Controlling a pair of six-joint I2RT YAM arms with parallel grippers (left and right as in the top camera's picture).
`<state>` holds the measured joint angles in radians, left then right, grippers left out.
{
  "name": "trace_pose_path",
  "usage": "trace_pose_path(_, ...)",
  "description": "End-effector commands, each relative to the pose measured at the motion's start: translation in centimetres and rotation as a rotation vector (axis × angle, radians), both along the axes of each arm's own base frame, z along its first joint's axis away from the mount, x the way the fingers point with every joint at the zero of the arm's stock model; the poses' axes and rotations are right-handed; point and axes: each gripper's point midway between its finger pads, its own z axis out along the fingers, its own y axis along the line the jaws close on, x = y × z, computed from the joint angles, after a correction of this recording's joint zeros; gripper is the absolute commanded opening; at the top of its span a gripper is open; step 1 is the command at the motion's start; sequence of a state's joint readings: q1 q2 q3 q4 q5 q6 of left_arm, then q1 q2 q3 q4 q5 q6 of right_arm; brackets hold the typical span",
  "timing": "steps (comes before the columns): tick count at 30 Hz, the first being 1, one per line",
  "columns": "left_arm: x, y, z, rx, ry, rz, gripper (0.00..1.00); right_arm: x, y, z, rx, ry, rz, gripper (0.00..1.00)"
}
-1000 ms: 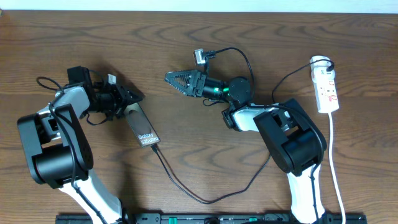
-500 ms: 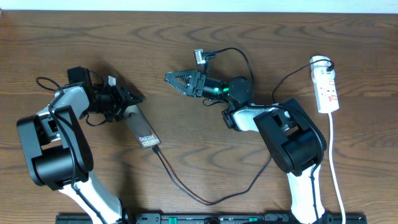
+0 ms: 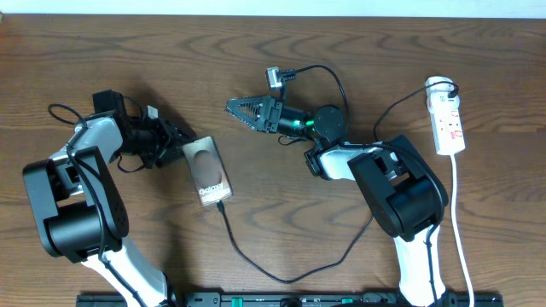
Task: Plug charger to phone and switch on socket
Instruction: 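Set the phone flat on the table and open the left gripper, then lift the left gripper away and move the right gripper to the power strip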
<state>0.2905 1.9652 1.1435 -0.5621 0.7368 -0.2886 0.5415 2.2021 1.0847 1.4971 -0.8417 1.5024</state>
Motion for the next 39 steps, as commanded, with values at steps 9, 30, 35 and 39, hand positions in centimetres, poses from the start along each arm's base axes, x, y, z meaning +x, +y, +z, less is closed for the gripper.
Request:
trace_pose_path(9,-2.5,2.6,-4.4,0.175,0.133,0.009,0.55,-0.1,0.0,0.2,-0.001,-0.010,0.019,0.99)
trace_pose_path(30,-0.2,-6.3,15.7,0.317,-0.513,-0.290,0.92,0.9,-0.4,-8.1,-0.289,0.131,0.047,0.99)
trace_pose_path(35,0.0,-6.4,16.9,0.308,-0.538,-0.254,0.92,1.3,-2.0,-9.4,-0.406,0.135,0.018,0.99)
trace_pose_path(39,0.3,-6.4,17.2,0.295,-0.536,-0.220,0.92,2.0,-3.9,-8.7,-0.501,0.111,-0.047,0.99)
